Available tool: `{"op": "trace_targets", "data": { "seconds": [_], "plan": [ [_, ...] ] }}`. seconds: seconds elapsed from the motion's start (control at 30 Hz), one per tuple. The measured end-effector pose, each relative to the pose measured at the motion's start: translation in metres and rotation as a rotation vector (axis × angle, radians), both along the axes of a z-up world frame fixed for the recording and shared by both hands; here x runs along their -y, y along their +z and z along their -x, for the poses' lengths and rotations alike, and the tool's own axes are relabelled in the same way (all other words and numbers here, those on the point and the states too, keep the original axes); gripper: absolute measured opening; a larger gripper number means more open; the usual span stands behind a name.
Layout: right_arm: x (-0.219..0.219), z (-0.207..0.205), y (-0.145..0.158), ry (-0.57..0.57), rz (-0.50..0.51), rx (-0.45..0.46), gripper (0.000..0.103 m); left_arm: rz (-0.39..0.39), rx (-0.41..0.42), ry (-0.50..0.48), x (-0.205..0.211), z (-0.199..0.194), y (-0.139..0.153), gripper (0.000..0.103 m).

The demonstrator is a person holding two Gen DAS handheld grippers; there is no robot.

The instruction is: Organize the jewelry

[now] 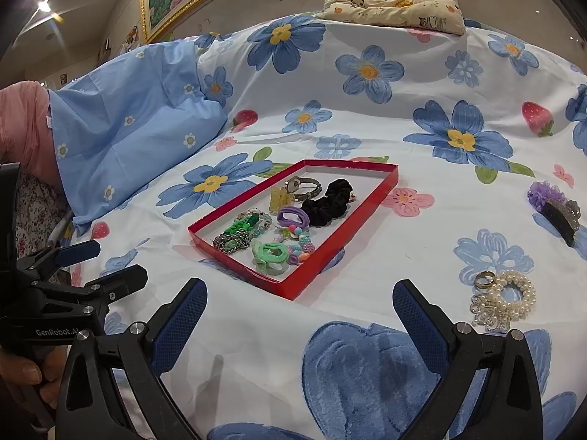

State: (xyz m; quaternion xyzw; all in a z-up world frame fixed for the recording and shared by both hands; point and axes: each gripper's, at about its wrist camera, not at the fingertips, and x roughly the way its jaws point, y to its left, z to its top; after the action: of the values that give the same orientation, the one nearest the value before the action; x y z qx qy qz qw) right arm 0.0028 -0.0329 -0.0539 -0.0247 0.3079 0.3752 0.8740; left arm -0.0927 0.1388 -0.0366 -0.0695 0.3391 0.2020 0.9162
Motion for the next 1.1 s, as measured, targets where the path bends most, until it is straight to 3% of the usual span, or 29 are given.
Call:
{"op": "trace_targets", "data": {
  "seconds": [1.1],
  "plan": [
    [0.002, -0.005, -0.003, -0.009, 0.003, -0.017, 0.102, 0.010, -0.014, -0.013, 0.004, -0.010, -0.003, 0.103]
  ]
}}
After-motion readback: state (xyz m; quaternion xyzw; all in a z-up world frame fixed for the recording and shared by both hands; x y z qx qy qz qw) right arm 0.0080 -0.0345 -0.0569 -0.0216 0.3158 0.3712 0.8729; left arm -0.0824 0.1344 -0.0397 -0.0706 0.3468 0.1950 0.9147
